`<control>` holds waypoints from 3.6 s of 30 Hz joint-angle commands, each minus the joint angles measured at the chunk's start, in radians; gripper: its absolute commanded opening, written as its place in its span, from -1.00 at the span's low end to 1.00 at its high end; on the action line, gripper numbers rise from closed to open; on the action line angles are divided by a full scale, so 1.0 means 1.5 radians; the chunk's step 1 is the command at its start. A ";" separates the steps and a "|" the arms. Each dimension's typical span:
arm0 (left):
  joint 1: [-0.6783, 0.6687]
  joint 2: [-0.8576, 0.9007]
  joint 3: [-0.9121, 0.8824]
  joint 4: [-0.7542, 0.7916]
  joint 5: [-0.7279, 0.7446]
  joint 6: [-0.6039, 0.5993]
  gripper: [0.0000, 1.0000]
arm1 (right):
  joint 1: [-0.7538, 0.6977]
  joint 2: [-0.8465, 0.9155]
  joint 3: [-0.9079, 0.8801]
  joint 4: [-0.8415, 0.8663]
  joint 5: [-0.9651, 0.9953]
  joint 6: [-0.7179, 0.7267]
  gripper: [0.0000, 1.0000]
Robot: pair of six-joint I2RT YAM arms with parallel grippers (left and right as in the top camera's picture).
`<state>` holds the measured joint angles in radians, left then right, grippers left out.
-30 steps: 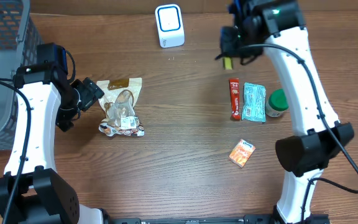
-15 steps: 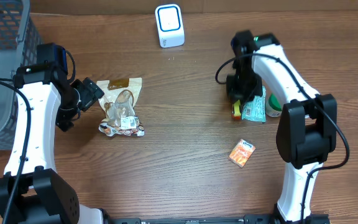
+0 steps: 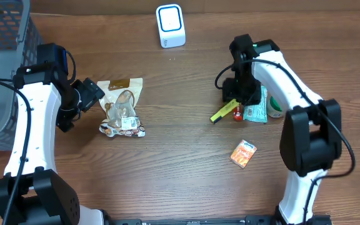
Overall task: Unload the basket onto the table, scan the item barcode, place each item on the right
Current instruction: 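Carry the highlighter right and release it near the wipes packet, then move the right gripper left to the snack bag, then grasp the snack bag with the right gripper and lift it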
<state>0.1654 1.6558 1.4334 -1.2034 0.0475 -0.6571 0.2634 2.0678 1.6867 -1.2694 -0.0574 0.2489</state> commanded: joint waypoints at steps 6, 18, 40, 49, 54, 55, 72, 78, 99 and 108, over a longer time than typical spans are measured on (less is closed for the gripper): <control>0.000 0.006 0.006 0.001 -0.004 0.005 1.00 | 0.077 -0.090 0.019 0.081 -0.130 0.080 0.92; 0.000 0.006 0.006 0.001 -0.004 0.005 1.00 | 0.213 -0.076 0.009 0.245 -0.190 0.113 0.75; 0.000 0.006 0.006 0.001 -0.004 0.005 1.00 | 0.341 0.082 0.009 0.389 -0.014 0.171 0.76; 0.000 0.006 0.006 0.001 -0.004 0.005 1.00 | 0.341 0.083 0.009 0.389 -0.014 0.171 0.83; 0.000 0.006 0.006 0.001 -0.004 0.005 1.00 | 0.341 0.089 0.009 0.390 -0.014 0.171 0.83; 0.000 0.006 0.006 0.001 -0.004 0.005 1.00 | 0.341 0.090 0.009 0.391 -0.014 0.171 0.83; -0.001 0.006 0.006 0.001 -0.004 0.005 1.00 | 0.341 0.115 0.009 0.396 -0.014 0.170 0.83; -0.001 0.006 0.006 0.001 -0.004 0.005 1.00 | 0.341 0.115 0.009 0.395 -0.014 0.171 0.83; -0.001 0.006 0.006 0.001 -0.004 0.005 1.00 | 0.362 0.115 0.009 0.514 -0.056 0.171 0.71; -0.001 0.006 0.006 0.001 -0.004 0.005 1.00 | 0.397 0.131 0.009 0.558 0.010 0.171 0.52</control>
<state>0.1654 1.6558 1.4334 -1.2034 0.0475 -0.6571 0.8272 2.2398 1.7004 -0.4389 -0.0990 0.5022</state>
